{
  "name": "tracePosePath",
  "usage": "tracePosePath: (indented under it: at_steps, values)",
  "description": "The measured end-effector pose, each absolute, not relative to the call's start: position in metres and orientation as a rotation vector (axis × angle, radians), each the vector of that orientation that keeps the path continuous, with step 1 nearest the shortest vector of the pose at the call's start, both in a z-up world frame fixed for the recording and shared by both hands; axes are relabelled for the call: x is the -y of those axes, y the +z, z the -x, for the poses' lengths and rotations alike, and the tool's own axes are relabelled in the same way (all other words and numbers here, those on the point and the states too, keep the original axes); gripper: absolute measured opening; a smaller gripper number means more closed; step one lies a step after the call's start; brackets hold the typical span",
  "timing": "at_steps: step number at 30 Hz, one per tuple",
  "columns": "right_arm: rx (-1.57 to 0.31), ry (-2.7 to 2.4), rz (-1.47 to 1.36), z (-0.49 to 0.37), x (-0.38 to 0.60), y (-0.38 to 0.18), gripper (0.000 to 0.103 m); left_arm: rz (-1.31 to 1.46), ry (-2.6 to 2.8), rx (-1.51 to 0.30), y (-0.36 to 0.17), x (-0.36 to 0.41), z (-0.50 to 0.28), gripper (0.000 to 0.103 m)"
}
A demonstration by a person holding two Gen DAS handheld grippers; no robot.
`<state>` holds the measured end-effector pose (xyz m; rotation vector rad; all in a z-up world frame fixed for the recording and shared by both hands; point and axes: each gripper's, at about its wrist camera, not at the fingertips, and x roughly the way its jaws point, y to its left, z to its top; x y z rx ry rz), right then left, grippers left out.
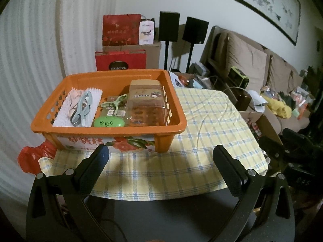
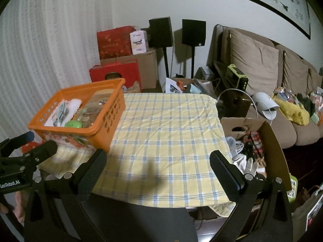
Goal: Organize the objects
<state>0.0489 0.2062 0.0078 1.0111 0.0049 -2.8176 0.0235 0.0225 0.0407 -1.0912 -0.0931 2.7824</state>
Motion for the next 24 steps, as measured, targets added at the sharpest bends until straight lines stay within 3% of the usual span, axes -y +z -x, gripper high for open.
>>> tracePosePath:
  at_steps: [24]
  values:
    - [-0.001,-2.816,-1.013,-0.0483,-0.2051,0.0096,0.103,1.100,2.794,0.059,0.0387,-0.0271,-0.0243,0.103]
